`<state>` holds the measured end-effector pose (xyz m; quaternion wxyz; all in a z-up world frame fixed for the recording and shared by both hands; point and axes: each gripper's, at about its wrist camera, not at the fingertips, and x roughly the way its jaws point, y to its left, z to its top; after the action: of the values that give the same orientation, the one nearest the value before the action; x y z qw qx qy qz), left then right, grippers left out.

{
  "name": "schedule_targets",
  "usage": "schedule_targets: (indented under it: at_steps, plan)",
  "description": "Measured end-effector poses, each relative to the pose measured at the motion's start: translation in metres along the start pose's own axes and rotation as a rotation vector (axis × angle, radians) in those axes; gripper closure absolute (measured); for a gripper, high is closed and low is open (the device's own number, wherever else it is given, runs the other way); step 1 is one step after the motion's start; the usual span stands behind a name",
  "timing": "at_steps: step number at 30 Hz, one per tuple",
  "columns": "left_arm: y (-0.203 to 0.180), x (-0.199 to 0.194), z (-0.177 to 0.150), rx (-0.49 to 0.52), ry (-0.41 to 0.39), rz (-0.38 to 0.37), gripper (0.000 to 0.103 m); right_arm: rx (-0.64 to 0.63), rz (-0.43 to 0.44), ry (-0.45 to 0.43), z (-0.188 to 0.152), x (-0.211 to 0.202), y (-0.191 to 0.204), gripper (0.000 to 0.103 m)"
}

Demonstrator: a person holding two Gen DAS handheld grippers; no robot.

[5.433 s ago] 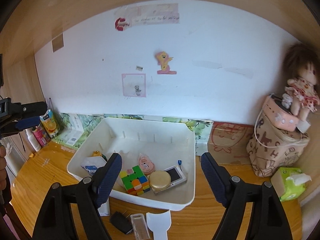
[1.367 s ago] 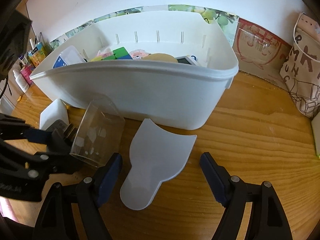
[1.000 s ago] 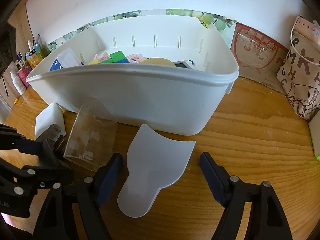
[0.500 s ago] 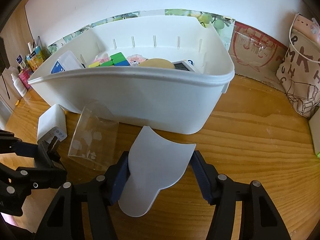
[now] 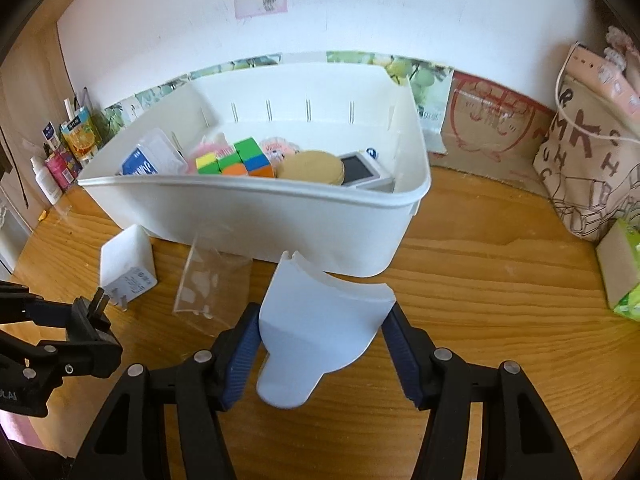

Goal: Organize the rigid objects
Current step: 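Lift and carry the black charger and white scoop over the bin with both tools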

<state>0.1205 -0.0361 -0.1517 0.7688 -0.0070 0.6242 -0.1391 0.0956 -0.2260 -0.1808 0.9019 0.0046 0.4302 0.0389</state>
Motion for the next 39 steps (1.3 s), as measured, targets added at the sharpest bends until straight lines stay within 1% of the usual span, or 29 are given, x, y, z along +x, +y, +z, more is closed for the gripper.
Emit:
schedule_targets:
  at_steps: [8,12,14,16,23,33,39]
  plan:
    - [0.025,-0.027,-0.019,-0.039,-0.054,0.013,0.036,-0.038,-0.017,-0.048,-0.001,-0.032,0.012,0.042]
    - [0.038,-0.038,-0.022,-0.066,-0.075,0.027,0.036,-0.068,-0.018,-0.065,-0.001,-0.045,0.021,0.042]
    - [0.044,-0.04,-0.02,-0.083,-0.086,0.037,0.036,-0.084,-0.016,-0.076,0.0,-0.052,0.027,0.042]
    - [0.041,-0.038,-0.016,-0.094,-0.095,0.048,0.036,-0.105,-0.014,-0.089,0.0,-0.058,0.032,0.042]
    - [0.052,-0.056,-0.01,-0.131,-0.153,0.076,0.036,-0.163,-0.006,-0.131,0.009,-0.076,0.048,0.042]
    - [0.057,-0.084,0.008,-0.127,-0.235,0.111,0.036,-0.206,0.018,-0.216,0.038,-0.097,0.06,0.042]
    - [0.053,-0.1,0.028,-0.111,-0.283,0.124,0.036,-0.21,0.028,-0.258,0.057,-0.103,0.061,0.042]
